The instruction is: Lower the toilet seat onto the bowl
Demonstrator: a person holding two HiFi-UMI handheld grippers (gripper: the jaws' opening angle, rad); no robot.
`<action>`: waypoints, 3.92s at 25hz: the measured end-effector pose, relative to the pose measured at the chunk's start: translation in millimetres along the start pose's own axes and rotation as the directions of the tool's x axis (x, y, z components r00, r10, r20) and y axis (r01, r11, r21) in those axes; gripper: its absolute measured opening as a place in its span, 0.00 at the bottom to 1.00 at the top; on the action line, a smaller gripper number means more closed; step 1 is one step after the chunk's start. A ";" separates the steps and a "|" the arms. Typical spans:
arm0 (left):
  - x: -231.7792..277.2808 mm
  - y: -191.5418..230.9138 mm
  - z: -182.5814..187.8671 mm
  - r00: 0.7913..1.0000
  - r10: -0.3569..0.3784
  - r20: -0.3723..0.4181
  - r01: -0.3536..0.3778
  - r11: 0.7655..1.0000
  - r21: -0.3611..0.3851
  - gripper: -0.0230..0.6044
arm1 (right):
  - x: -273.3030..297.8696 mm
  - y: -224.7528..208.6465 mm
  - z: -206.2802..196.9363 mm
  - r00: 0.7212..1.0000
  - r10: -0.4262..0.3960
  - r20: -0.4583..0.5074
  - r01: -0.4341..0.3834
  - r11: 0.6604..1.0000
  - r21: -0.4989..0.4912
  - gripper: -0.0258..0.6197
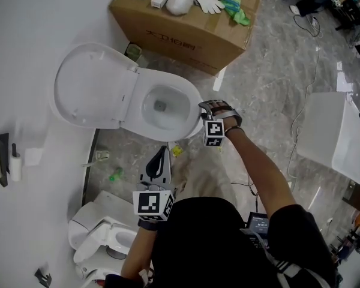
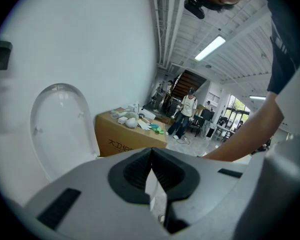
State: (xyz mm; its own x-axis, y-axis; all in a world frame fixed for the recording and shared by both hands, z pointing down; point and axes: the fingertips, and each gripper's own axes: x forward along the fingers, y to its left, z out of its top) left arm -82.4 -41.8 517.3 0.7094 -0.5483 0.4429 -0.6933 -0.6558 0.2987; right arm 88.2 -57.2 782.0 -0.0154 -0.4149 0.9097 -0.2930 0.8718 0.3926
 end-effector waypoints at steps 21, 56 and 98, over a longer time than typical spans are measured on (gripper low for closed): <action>20.8 12.6 -27.9 0.998 0.054 -0.022 -0.055 0.996 -0.067 0.06 | 39.7 43.1 -37.9 0.999 0.029 -0.033 -0.028 0.999 0.028 0.32; 51.3 10.6 -78.1 0.996 0.040 -0.080 -0.052 0.987 -0.155 0.06 | 110.0 96.2 -77.8 0.994 0.056 -0.095 -0.045 0.993 0.110 0.32; 58.2 -10.6 -110.2 0.985 0.086 -0.147 -0.111 0.979 -0.171 0.06 | 173.8 127.6 -100.0 0.971 0.174 -0.164 -0.143 0.972 0.188 0.33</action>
State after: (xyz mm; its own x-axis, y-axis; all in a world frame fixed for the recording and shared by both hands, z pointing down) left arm -47.7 -9.6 633.1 0.6210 -0.5206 0.5860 -0.7791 -0.4923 0.3882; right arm 143.8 8.0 1003.7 0.0911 -0.2080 0.9739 -0.4618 0.8576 0.2264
